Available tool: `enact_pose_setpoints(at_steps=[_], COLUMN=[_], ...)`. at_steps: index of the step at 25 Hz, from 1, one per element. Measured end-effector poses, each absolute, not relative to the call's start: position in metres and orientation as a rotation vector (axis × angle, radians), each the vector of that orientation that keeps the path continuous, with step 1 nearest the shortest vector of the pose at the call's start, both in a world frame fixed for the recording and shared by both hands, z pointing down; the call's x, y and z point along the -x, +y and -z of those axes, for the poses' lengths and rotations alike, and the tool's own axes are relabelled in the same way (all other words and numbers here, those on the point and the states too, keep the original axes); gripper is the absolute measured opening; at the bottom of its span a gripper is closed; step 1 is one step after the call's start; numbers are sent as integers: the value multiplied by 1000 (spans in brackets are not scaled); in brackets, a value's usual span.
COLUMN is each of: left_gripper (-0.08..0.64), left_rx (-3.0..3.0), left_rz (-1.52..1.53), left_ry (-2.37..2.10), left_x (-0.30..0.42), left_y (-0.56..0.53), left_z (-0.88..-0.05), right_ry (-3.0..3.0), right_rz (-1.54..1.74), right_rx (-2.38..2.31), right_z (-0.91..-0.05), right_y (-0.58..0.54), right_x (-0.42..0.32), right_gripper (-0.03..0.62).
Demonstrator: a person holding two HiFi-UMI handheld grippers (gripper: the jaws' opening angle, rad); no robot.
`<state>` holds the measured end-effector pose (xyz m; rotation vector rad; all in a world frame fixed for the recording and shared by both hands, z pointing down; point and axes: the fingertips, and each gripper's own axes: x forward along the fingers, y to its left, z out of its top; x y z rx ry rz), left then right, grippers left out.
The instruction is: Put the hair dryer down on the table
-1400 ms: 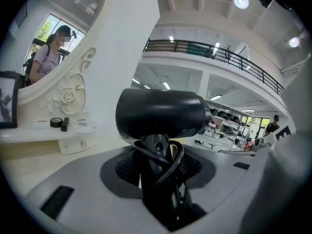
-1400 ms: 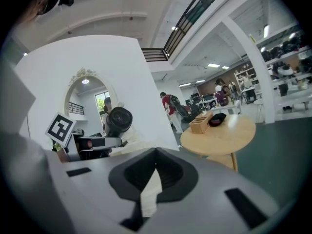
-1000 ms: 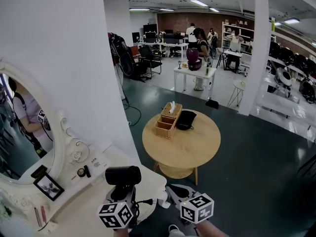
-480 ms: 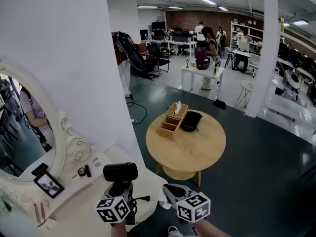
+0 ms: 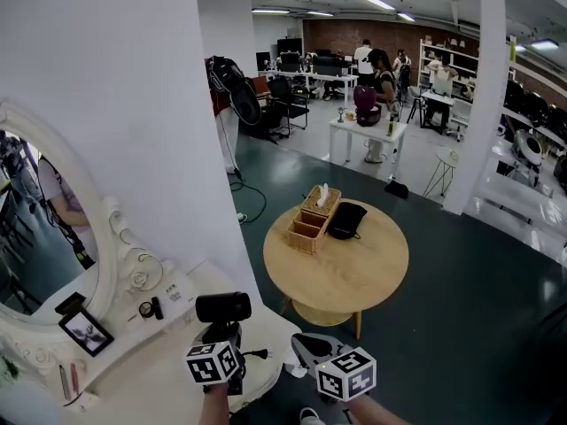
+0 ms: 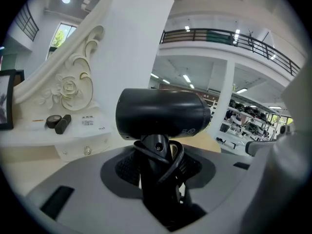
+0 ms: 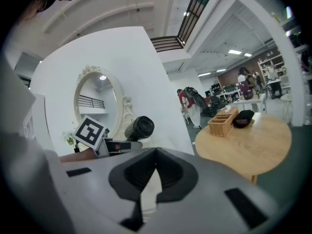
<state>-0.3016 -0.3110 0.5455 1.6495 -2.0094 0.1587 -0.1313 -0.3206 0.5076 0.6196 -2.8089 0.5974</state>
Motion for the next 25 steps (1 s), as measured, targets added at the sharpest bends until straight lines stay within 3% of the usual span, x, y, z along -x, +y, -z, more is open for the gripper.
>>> enact_pose_setpoints(at_steps=[25], left_gripper=[187], left_rx=[-1446], left_rz=[-330], left_ry=[-1889], left_x=[318], left_y=[-318], left_z=[-640], right_ry=[-2793], right_rz=[-616], right_rx=[-643], right_z=[-511], right_y=[-337], right_x=[124], right_gripper=[3])
